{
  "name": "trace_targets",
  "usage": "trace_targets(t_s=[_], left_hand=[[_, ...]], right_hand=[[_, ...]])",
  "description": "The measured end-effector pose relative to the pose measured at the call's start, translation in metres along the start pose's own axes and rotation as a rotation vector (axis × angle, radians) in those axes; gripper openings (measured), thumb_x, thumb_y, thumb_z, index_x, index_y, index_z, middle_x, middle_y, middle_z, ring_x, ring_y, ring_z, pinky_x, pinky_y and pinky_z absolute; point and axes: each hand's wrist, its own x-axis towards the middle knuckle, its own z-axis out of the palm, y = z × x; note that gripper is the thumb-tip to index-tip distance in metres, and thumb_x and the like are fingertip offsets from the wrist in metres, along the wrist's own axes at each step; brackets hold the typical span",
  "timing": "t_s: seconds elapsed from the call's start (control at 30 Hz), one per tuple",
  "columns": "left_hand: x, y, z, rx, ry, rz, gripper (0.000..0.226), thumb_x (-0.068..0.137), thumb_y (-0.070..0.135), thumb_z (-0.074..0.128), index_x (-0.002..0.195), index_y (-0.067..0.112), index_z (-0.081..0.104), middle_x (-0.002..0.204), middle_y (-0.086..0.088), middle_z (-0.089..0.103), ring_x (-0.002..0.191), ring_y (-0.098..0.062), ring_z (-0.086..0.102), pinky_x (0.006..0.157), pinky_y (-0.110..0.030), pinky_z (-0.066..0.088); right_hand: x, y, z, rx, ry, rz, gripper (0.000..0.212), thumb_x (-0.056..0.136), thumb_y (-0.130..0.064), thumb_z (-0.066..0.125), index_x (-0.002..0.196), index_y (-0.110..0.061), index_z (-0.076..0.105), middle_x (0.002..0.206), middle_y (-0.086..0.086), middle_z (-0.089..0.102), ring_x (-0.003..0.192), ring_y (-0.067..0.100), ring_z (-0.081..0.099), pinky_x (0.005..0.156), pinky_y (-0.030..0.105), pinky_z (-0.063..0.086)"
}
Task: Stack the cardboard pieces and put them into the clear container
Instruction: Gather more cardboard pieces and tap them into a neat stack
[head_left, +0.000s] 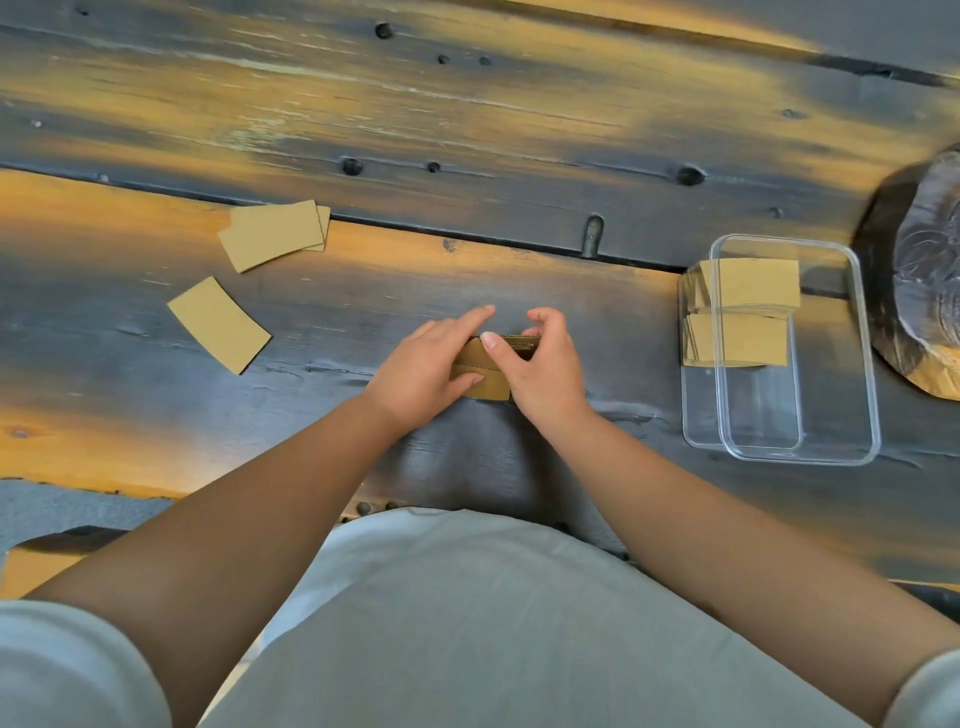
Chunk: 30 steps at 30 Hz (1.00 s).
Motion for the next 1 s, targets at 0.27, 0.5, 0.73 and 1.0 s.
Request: trace_targets(t_s=[0.27,0.5,0.73,1.0], left_hand=[[0.004,-0.006,-0.002,0.098,-0.055,0.024,0.059,0.085,0.027,0.069,0.137,0.016,0.044,0.123,-0.005,0.061,0.110,-0.024,0.052,0.092,-0.035,0.041],[0.004,-0.006,-0.004,0.133,-0.030,0.073,0.025,0.087,0.031,0.067,0.106,0.016,0.060,0.095,0.000,0.064,0.091,-0.020,0.053,0.075,-0.031,0.042],[0.001,-0.005,-0.004,0.138,-0.008,0.099,0.028,0.089,0.031,0.065,0.112,0.016,0.062,0.100,-0.002,0.068,0.095,-0.022,0.056,0.081,-0.036,0.048],[-0.004,-0.002,0.000,0.060,0.035,0.044,0.029,0.084,0.024,0.071,0.108,0.010,0.061,0.101,-0.007,0.064,0.097,-0.025,0.053,0.086,-0.038,0.045]], right_hand=[[-0.008,0.017,-0.018,-0.185,-0.100,-0.288,0.037,0.087,-0.026,0.067,0.122,-0.016,0.058,0.114,0.002,0.051,0.100,0.013,0.051,0.088,0.026,0.041],[-0.018,0.022,-0.034,-0.141,-0.019,-0.355,0.012,0.089,-0.013,0.064,0.098,-0.017,0.071,0.091,-0.003,0.072,0.081,0.016,0.064,0.073,0.026,0.047],[-0.016,0.009,-0.073,0.184,0.197,-0.200,0.021,0.090,-0.032,0.053,0.097,-0.052,0.056,0.088,-0.026,0.065,0.085,0.006,0.061,0.079,0.029,0.049],[0.001,-0.002,-0.045,-0.398,-0.233,-0.468,0.024,0.098,-0.016,0.049,0.116,-0.012,0.064,0.101,0.012,0.066,0.095,0.031,0.060,0.082,0.034,0.045]])
